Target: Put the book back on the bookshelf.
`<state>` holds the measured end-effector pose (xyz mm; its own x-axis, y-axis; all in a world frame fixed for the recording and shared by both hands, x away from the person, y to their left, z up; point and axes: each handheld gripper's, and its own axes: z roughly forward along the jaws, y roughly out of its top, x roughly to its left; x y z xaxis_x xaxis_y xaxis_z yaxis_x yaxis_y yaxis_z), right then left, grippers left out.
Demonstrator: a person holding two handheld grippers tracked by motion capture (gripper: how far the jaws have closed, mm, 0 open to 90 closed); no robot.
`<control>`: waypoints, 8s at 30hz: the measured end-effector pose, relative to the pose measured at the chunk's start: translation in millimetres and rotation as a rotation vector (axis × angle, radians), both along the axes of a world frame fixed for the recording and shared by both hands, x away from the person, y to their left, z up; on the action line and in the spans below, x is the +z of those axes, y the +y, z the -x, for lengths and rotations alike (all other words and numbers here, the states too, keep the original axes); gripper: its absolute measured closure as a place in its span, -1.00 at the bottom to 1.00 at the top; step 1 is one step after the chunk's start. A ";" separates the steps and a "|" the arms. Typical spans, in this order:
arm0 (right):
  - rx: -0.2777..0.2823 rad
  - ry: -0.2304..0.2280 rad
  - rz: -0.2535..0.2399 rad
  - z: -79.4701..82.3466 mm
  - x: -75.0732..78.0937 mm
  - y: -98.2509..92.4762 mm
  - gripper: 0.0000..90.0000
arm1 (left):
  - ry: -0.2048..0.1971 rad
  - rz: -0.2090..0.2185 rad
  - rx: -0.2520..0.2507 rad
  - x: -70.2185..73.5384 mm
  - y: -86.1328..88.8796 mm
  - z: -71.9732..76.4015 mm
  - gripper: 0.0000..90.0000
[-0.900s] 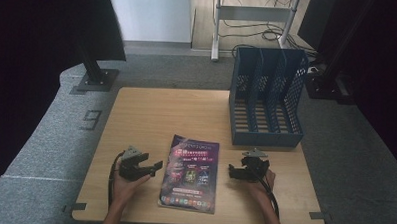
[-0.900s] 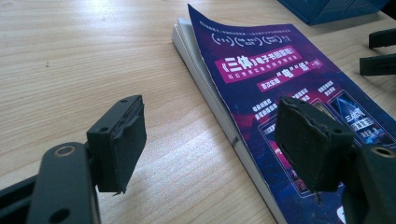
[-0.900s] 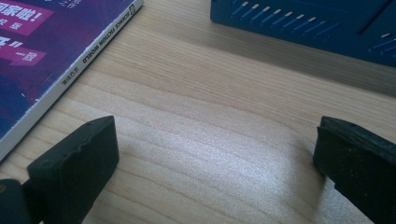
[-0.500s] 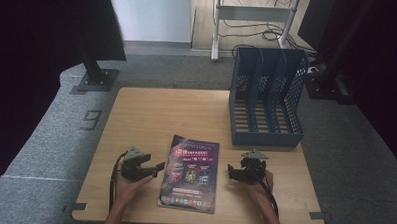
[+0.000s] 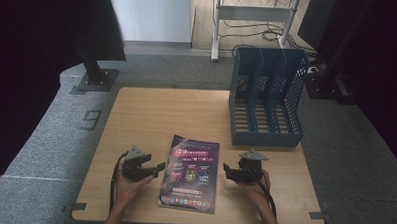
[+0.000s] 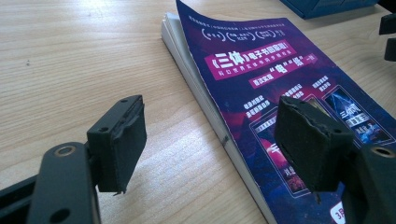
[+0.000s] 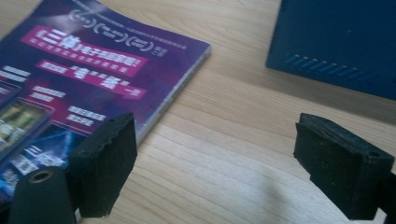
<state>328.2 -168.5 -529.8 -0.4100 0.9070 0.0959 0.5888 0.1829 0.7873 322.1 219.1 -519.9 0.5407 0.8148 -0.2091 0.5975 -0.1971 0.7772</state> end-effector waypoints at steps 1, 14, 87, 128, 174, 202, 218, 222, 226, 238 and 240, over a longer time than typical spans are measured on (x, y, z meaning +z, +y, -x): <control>0.002 -0.001 -0.005 0.1 0.5 1.0 -0.71 | 0.000 0.000 0.000 0.0 0.0 0.0 -0.44; 0.028 -0.004 -0.036 -0.1 4.4 13.4 -0.71 | -0.006 0.009 -0.012 0.3 -1.1 -0.1 -0.44; 0.099 0.045 0.012 -14.6 -23.9 75.9 -0.70 | 0.065 -0.091 -0.024 -23.7 -49.6 -30.8 -0.50; 0.096 0.045 0.014 -14.2 -23.9 76.2 -0.70 | 0.099 -0.021 0.003 -25.0 -57.5 -25.2 -0.42; 0.095 0.030 0.026 -12.7 -23.5 77.1 -0.68 | 0.127 0.097 -0.080 -17.3 -61.5 -51.5 -0.10; 0.094 0.035 0.021 -13.0 -23.6 76.9 -0.68 | 0.059 0.043 -0.110 -14.7 -68.9 -47.2 0.38; 0.094 0.034 0.024 -12.8 -23.5 76.9 -0.68 | 0.056 -0.003 -0.083 -18.3 -76.1 -48.9 0.26; 0.094 0.033 0.023 -12.8 -23.5 76.9 -0.68 | 0.032 -0.043 -0.072 -18.1 -78.2 -47.8 0.31; 0.093 0.033 0.023 -12.8 -23.6 76.9 -0.68 | 0.026 -0.079 -0.078 -16.6 -79.9 -47.9 0.38; 0.093 0.036 0.022 -12.8 -23.5 76.8 -0.68 | -0.034 -0.057 -0.102 -8.8 -81.2 -44.0 0.81; 0.093 0.036 0.022 -12.7 -23.5 76.8 -0.67 | -0.052 -0.056 -0.106 -8.4 -82.0 -42.1 0.84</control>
